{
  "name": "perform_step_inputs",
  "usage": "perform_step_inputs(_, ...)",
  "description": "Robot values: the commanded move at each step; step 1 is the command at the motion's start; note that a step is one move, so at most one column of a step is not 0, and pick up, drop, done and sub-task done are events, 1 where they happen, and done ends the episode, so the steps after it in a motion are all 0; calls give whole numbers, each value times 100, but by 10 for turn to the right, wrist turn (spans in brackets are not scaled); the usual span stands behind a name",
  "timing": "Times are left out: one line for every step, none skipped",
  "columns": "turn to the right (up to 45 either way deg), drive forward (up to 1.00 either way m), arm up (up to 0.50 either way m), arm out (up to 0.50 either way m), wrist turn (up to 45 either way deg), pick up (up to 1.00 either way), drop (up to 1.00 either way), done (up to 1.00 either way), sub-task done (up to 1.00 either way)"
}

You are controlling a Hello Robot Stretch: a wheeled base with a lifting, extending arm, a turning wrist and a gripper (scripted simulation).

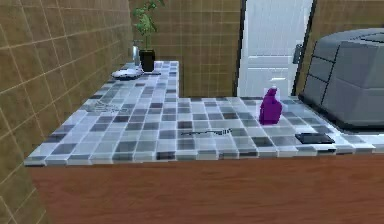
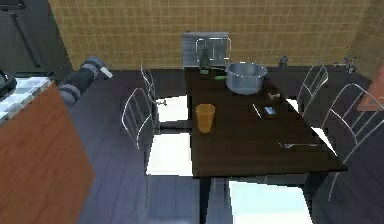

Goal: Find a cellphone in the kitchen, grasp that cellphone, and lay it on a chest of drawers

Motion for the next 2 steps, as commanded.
perform_step_inputs(-450,0,0,0,0,0,0,0,0)
perform_step_inputs(-90,0,0,0,0,0,0,0,0)
